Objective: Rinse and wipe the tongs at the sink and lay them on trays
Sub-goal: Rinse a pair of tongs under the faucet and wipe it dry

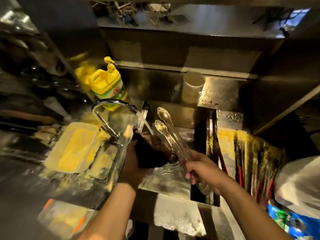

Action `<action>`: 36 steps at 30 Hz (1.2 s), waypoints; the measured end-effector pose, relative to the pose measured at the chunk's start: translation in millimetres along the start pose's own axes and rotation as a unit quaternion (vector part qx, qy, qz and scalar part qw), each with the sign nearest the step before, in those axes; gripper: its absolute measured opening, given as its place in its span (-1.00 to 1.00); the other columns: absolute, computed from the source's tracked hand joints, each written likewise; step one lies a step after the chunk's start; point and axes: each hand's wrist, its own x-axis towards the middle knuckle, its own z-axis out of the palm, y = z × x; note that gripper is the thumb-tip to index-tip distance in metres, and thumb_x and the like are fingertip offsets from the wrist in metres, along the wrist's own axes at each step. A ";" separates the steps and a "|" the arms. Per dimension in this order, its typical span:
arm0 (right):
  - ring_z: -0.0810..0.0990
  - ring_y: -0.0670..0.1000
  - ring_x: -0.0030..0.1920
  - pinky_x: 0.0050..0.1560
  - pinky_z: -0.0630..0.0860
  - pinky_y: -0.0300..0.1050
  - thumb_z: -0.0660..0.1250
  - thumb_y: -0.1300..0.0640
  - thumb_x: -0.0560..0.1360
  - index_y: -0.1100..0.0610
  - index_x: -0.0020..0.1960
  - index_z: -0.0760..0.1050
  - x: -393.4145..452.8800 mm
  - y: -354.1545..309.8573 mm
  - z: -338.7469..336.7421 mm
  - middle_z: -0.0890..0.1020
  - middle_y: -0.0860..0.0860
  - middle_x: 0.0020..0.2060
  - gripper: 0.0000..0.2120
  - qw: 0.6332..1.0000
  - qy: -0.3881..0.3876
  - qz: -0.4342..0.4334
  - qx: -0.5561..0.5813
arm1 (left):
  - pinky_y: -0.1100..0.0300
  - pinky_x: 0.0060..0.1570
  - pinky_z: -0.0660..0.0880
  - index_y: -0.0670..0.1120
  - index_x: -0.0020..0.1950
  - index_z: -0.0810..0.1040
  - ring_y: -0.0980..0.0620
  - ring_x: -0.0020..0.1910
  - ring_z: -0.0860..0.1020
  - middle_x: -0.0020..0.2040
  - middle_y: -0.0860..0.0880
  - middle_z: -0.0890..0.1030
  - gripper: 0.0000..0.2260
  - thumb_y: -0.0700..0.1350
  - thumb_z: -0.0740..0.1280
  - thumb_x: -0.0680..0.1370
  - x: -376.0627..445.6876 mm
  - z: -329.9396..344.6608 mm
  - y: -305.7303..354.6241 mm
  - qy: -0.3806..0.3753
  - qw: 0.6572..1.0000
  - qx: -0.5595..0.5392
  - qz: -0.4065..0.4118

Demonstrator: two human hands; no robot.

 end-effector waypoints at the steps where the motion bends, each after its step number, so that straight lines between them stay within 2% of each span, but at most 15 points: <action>1: 0.46 0.09 -0.42 -0.36 0.36 -0.03 0.34 0.23 0.24 0.00 0.02 0.58 2.1 -0.1 4.6 0.61 0.14 -0.32 -0.63 1.000 -0.013 0.012 -0.004 | -0.01 -0.06 0.62 -0.10 -0.06 0.71 -0.12 -0.14 0.69 -0.14 -0.13 0.69 -0.66 0.07 0.21 0.54 1.2 0.4 5.6 0.015 1.000 0.006 0.010; 5: 0.51 -0.03 -0.44 -0.42 0.45 -0.12 0.34 0.18 0.28 0.05 0.04 0.58 7.2 -5.4 21.9 0.63 0.08 -0.35 -0.67 0.998 -0.027 0.042 -0.024 | 0.06 -0.05 0.50 0.00 -0.07 0.57 0.01 -0.25 0.62 -0.26 -0.01 0.63 -0.70 0.21 0.25 0.53 14.8 2.9 14.7 0.043 0.996 0.059 0.042; 8: 0.50 -0.07 -0.46 -0.45 0.46 -0.17 0.31 0.27 0.41 0.14 0.15 0.50 9.9 -12.5 32.1 0.63 0.16 -0.20 -0.69 0.998 -0.021 0.041 -0.033 | -0.01 0.09 0.47 -0.09 0.12 0.53 -0.06 -0.12 0.61 -0.14 -0.07 0.63 -0.59 0.23 0.22 0.55 30.3 13.1 18.5 0.076 0.989 0.125 0.028; 10: 0.48 -0.05 -0.49 -0.42 0.45 -0.12 0.29 0.30 0.46 0.17 0.16 0.47 11.3 -16.2 40.9 0.59 0.14 -0.30 -0.72 0.997 -0.012 0.035 -0.066 | -0.12 0.20 0.50 -0.20 0.30 0.45 -0.18 0.03 0.58 0.01 -0.19 0.57 -0.54 0.15 0.23 0.62 40.6 26.2 14.0 0.116 0.974 0.194 -0.019; 11: 0.47 -0.04 -0.50 -0.41 0.45 -0.10 0.27 0.32 0.47 0.15 0.13 0.47 11.9 -17.9 45.6 0.55 0.10 -0.37 -0.75 0.996 -0.012 0.029 -0.081 | -0.14 0.12 0.56 -0.21 0.33 0.41 -0.20 -0.02 0.60 0.00 -0.23 0.55 -0.62 0.03 0.24 0.64 45.8 31.1 11.0 0.130 0.966 0.222 -0.020; 14: 0.46 -0.05 -0.49 -0.40 0.45 -0.11 0.24 0.34 0.48 0.09 0.01 0.48 6.7 -17.5 52.3 0.50 0.01 -0.44 -0.80 0.996 -0.016 0.020 -0.091 | 0.13 -0.26 0.58 -0.13 -0.03 0.43 -0.04 -0.32 0.58 -0.24 -0.12 0.54 -0.91 -0.31 0.27 0.56 60.3 39.8 9.5 0.149 0.953 0.265 -0.008; 17: 0.46 -0.04 -0.49 -0.45 0.45 -0.12 0.28 0.27 0.36 0.13 0.01 0.51 -1.0 -16.8 44.3 0.55 0.08 -0.41 -0.77 0.998 -0.015 0.024 -0.065 | 0.01 0.06 0.58 -0.02 0.21 0.41 -0.10 -0.02 0.57 0.07 -0.13 0.53 -0.74 -0.22 0.36 0.58 78.4 46.8 19.1 0.250 0.926 0.282 -0.010; 19: 0.46 -0.02 -0.49 -0.45 0.45 -0.11 0.27 0.28 0.36 0.16 0.00 0.50 4.6 -16.9 38.7 0.57 0.12 -0.38 -0.78 0.997 -0.001 0.031 -0.068 | 0.05 -0.14 0.63 -0.14 0.36 0.43 -0.10 -0.18 0.66 0.05 -0.20 0.59 -0.68 -0.25 0.32 0.60 84.0 51.1 12.8 0.264 0.929 0.255 -0.041; 21: 0.45 -0.01 -0.52 -0.45 0.44 -0.11 0.25 0.30 0.39 0.20 -0.05 0.49 10.5 -17.6 40.2 0.53 0.02 -0.49 -0.85 0.997 0.019 0.031 -0.074 | 0.07 -0.44 0.61 -0.25 0.35 0.44 -0.06 -0.40 0.69 -0.07 -0.23 0.61 -0.70 -0.29 0.28 0.61 81.2 55.0 6.8 0.250 0.939 0.229 -0.049; 24: 0.45 0.01 -0.52 -0.46 0.43 -0.13 0.27 0.23 0.31 0.16 -0.13 0.50 12.1 -15.6 43.5 0.51 0.00 -0.52 -0.85 0.998 0.019 0.030 -0.058 | -0.18 -0.04 0.61 -0.25 0.34 0.47 -0.25 0.02 0.66 0.12 -0.28 0.62 -0.71 -0.22 0.29 0.63 89.6 50.6 12.0 0.272 0.931 0.240 -0.040; 28: 0.46 -0.02 -0.55 -0.47 0.46 -0.16 0.26 0.31 0.43 0.23 -0.09 0.50 19.5 -22.5 39.1 0.51 0.00 -0.53 -0.91 0.996 0.024 0.032 -0.075 | 0.08 -0.34 0.57 -0.17 -0.01 0.47 -0.06 -0.35 0.58 -0.26 -0.12 0.53 -0.93 -0.24 0.22 0.64 79.6 51.3 2.5 0.208 0.944 0.254 -0.032; 30: 0.45 -0.01 -0.54 -0.43 0.46 -0.13 0.27 0.29 0.43 0.21 -0.03 0.49 20.8 -24.5 43.7 0.51 0.00 -0.52 -0.87 0.996 0.024 0.033 -0.075 | 0.11 -0.28 0.59 -0.20 -0.08 0.51 -0.09 -0.30 0.61 -0.32 -0.09 0.61 -0.88 -0.24 0.24 0.63 79.6 48.7 0.6 0.202 0.941 0.269 -0.038; 33: 0.44 -0.02 -0.54 -0.48 0.44 -0.17 0.26 0.30 0.43 0.13 -0.02 0.49 13.5 -20.3 45.6 0.51 -0.01 -0.52 -0.83 0.998 0.001 0.028 -0.061 | -0.13 0.21 0.53 -0.28 0.34 0.47 -0.26 0.24 0.56 0.19 -0.20 0.61 -0.68 -0.12 0.22 0.66 87.1 46.6 16.7 0.262 0.929 0.255 -0.053; 34: 0.44 -0.03 -0.55 -0.48 0.44 -0.16 0.26 0.31 0.44 0.17 -0.05 0.50 12.0 -20.1 43.9 0.51 -0.02 -0.53 -0.87 0.997 0.004 0.028 -0.065 | -0.13 0.24 0.52 -0.27 0.43 0.41 -0.27 0.30 0.53 0.31 -0.23 0.55 -0.62 -0.11 0.21 0.66 85.3 46.8 15.1 0.244 0.929 0.273 -0.050; 36: 0.45 -0.03 -0.55 -0.45 0.45 -0.14 0.26 0.31 0.46 0.22 -0.12 0.50 14.5 -23.3 41.8 0.51 -0.02 -0.53 -0.94 0.996 0.025 0.033 -0.078 | -0.02 -0.04 0.64 -0.30 0.43 0.38 -0.27 0.06 0.63 0.15 -0.30 0.59 -0.63 -0.19 0.21 0.65 76.8 50.9 5.3 0.221 0.927 0.300 -0.036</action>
